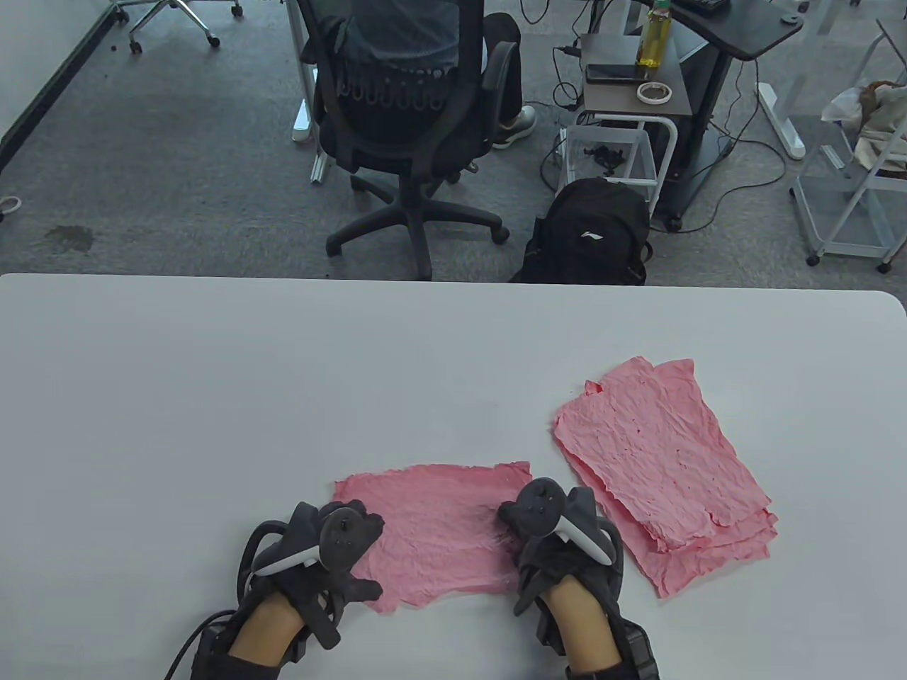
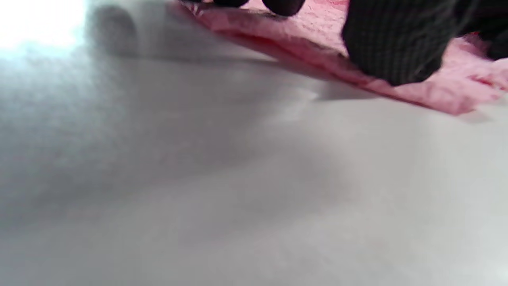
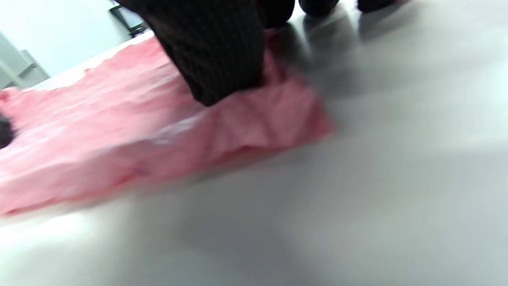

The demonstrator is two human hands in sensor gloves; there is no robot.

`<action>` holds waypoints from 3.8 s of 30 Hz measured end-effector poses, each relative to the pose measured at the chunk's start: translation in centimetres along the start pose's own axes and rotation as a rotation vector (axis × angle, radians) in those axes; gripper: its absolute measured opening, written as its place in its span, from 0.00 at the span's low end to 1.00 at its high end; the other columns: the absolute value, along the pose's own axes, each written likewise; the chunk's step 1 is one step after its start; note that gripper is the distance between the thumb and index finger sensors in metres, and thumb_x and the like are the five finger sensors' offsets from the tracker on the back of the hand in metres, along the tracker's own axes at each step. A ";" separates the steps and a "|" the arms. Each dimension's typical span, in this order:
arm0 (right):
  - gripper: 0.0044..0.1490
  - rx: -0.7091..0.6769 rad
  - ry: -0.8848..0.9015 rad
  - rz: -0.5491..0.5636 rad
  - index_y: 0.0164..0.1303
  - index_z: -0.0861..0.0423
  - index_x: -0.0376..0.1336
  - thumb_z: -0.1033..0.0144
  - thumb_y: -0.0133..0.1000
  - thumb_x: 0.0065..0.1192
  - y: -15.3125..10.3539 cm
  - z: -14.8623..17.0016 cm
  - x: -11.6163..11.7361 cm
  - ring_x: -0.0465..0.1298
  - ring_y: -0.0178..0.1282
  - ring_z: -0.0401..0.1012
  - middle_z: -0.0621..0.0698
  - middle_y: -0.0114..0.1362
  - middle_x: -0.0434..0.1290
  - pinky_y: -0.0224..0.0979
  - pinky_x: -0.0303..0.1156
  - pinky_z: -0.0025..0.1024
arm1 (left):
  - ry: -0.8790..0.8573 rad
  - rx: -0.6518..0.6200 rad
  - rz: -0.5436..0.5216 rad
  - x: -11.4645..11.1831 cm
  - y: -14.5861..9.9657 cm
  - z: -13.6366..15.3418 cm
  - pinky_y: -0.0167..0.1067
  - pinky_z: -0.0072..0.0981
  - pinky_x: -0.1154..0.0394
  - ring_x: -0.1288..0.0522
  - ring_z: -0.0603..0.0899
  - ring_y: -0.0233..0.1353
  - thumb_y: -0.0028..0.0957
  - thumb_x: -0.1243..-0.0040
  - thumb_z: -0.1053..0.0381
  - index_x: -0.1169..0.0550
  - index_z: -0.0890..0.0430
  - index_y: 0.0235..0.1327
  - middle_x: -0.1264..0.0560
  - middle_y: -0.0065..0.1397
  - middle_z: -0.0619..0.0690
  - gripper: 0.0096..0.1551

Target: Flatten crumpled papers and stack

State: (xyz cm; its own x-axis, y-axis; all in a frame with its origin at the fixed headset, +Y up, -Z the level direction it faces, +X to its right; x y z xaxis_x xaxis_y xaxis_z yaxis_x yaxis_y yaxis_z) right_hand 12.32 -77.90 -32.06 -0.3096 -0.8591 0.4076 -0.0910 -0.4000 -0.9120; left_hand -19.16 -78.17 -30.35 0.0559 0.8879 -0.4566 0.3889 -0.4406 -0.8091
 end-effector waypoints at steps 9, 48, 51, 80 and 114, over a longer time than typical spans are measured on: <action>0.40 -0.460 -0.074 0.101 0.76 0.52 0.54 0.70 0.53 0.65 -1.5 -7.3 1.6 0.46 0.80 0.64 0.63 0.83 0.47 0.73 0.50 0.65 | 0.010 -0.006 0.062 -0.4 0.3 0.3 0.77 0.73 0.55 0.61 0.65 0.88 0.41 0.37 0.22 0.50 0.44 0.84 0.61 0.86 0.52 0.63; 0.38 -0.102 0.128 -0.092 0.78 0.46 0.44 0.61 0.57 0.51 2.3 -1.0 1.3 0.30 0.81 0.55 0.50 0.83 0.33 0.74 0.31 0.59 | -0.043 -0.062 0.146 -1.0 0.1 -0.2 0.75 0.72 0.63 0.69 0.62 0.86 0.39 0.34 0.24 0.55 0.42 0.82 0.67 0.83 0.48 0.65; 0.38 -0.162 0.055 0.000 0.78 0.48 0.46 0.61 0.57 0.53 1.5 -2.3 1.1 0.33 0.80 0.62 0.56 0.83 0.35 0.74 0.36 0.65 | -0.040 -0.061 0.145 -1.0 0.1 -0.2 0.75 0.72 0.63 0.68 0.62 0.86 0.39 0.34 0.24 0.55 0.42 0.81 0.66 0.83 0.48 0.65; 0.37 -0.452 -0.144 -0.057 0.77 0.48 0.50 0.64 0.56 0.55 -0.3 -9.9 4.9 0.41 0.80 0.63 0.60 0.83 0.41 0.74 0.43 0.63 | -0.053 0.091 0.140 -0.9 0.0 0.8 0.75 0.72 0.63 0.70 0.65 0.85 0.46 0.46 0.22 0.60 0.45 0.81 0.69 0.82 0.51 0.62; 0.39 -0.073 0.065 -0.079 0.76 0.44 0.43 0.69 0.55 0.50 0.7 -1.1 2.2 0.31 0.80 0.55 0.51 0.82 0.32 0.75 0.34 0.56 | -0.080 0.118 0.131 -0.9 -0.2 1.5 0.76 0.72 0.62 0.69 0.65 0.85 0.45 0.45 0.23 0.58 0.45 0.82 0.68 0.82 0.51 0.62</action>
State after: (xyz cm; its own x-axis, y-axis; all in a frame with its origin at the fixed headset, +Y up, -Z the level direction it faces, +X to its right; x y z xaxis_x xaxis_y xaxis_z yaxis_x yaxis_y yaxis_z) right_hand 10.49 -79.72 -31.81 -0.3590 -0.8022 0.4771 -0.1855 -0.4397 -0.8788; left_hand -20.62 -79.12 -30.34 0.0237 0.8108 -0.5849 0.2726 -0.5681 -0.7765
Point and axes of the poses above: the tracker on the back of each hand, its own z axis roughly to the little-finger side, its own y axis roughly from the wrist to the fingertips, x = y × z, the point moved 1 cm from there along y, roughly from the wrist to the fingertips
